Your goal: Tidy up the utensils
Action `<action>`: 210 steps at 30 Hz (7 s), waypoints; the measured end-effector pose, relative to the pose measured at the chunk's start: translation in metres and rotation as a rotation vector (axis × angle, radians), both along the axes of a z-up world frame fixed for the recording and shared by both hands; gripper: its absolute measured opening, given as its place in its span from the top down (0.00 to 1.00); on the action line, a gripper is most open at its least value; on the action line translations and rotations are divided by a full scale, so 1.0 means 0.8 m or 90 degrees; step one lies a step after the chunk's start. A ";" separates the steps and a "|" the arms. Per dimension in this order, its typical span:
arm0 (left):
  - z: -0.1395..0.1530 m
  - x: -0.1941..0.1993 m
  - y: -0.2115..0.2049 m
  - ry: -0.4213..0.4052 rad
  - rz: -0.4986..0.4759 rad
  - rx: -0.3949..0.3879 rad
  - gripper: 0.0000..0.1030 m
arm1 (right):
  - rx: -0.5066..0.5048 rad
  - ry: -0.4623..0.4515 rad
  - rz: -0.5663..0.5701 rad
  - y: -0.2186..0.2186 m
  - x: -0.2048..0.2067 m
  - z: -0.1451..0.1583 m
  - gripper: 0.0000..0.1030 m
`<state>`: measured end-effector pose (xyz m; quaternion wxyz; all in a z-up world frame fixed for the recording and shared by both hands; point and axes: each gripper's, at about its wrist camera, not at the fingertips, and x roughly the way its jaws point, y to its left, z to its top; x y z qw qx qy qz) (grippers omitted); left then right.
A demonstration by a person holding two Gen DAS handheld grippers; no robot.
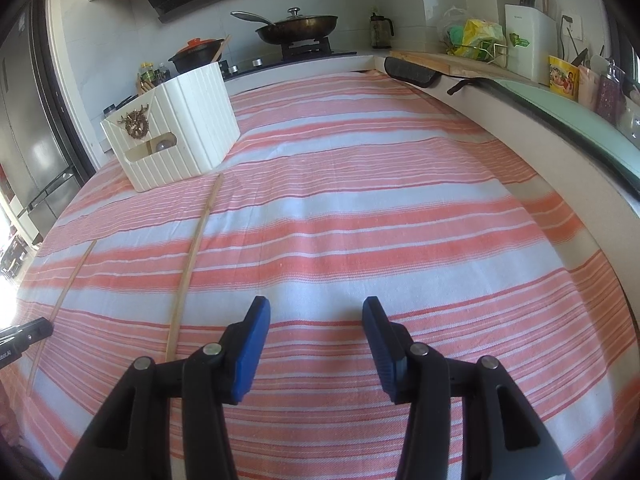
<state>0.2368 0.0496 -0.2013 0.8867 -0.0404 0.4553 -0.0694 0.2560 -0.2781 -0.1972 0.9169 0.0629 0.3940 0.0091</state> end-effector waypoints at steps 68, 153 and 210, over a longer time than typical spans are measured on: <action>0.059 0.105 -0.021 0.018 -0.089 0.016 0.96 | -0.029 0.102 0.244 0.130 0.133 0.077 0.93; 0.244 0.047 -0.041 -0.280 0.083 0.101 0.00 | -0.031 -0.274 0.137 0.126 0.061 0.300 0.13; 0.269 -0.091 -0.051 -0.246 0.149 0.139 0.00 | -0.060 -0.251 0.168 0.157 -0.146 0.317 0.00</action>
